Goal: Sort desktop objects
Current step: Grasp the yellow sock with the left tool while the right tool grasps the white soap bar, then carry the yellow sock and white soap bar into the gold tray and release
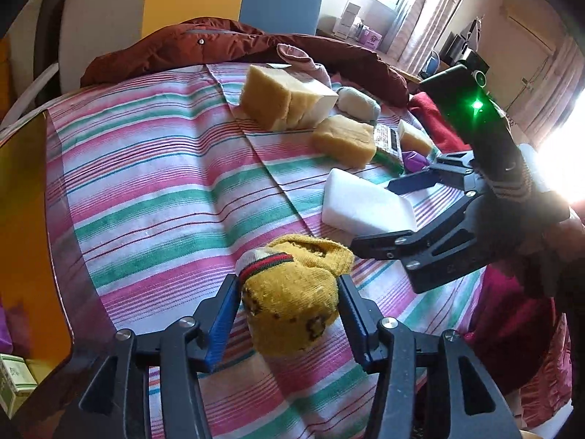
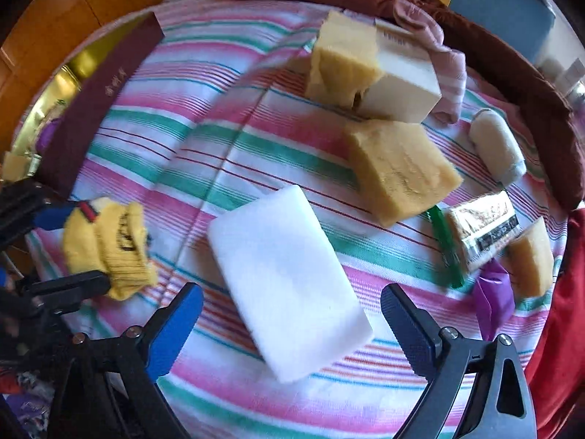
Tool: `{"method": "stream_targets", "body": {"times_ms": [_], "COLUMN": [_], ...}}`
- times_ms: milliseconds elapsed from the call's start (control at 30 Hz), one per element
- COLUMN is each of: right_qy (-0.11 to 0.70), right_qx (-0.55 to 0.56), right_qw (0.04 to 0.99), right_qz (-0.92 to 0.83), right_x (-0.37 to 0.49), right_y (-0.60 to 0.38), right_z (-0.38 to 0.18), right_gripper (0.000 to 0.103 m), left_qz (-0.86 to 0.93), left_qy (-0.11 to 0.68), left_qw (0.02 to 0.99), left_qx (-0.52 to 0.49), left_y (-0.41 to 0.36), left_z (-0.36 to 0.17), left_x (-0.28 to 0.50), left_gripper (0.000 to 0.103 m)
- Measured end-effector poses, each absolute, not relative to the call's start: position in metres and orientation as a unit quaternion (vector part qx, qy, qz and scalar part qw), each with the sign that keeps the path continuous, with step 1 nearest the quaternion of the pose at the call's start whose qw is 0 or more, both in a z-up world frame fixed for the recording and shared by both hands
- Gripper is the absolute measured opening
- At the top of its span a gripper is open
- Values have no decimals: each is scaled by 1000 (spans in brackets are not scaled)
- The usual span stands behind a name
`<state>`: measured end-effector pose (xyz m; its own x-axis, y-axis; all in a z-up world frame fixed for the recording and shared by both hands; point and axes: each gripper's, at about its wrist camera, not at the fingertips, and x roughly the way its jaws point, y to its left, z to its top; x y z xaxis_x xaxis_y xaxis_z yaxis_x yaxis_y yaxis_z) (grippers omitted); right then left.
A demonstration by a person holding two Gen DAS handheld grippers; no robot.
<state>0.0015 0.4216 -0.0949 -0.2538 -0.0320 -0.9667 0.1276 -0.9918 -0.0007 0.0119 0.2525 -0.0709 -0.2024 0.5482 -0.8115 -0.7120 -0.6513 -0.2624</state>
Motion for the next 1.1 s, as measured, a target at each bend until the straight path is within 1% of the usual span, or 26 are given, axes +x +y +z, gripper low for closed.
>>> {"method": "stream_targets", "body": {"times_ms": [67,133,200,233,267,300,433,667,900,1100], "right_qy": [27,14,9,8,7,7,4,-41,-94,-116], "right_qx": [613,609,606,604,601,600,595,571,510,469], "right_qw": [51,53,51,50,47,45,39,29,29,69], "right_qz": [-788,-792,-794,-796,-798,-798,-803,-820,-854,-873], "right_x": [-1,1,3,4,6,7,13,25,36,21], "right_y": [425,429,433,434,436,437,440,453,439,391], "right_z": [-101,-101,-100,-99,-97,-96,-94,-80,-33,-6], "right_gripper": [89,88,83,76,71,70,69,69,69,69], "left_qz": [769,768,767,768,769,770,775,793,823,855], "left_qy": [87,89,95,98,100,101,97,71,37,3], "left_qw": [410,412,414,414,414,415,416,415,387,340], "left_qx": [-483,-482,-480,-479,-476,-474,-466,-440,-414,-391], "left_y": [255,256,258,259,258,258,253,233,198,152], "left_z": [-73,-74,-75,-76,-75,-75,-69,-43,-12,10], "left_x": [11,12,13,14,15,16,18,19,11,-6], "left_gripper": [54,54,49,47,46,45,42,42,42,42]}}
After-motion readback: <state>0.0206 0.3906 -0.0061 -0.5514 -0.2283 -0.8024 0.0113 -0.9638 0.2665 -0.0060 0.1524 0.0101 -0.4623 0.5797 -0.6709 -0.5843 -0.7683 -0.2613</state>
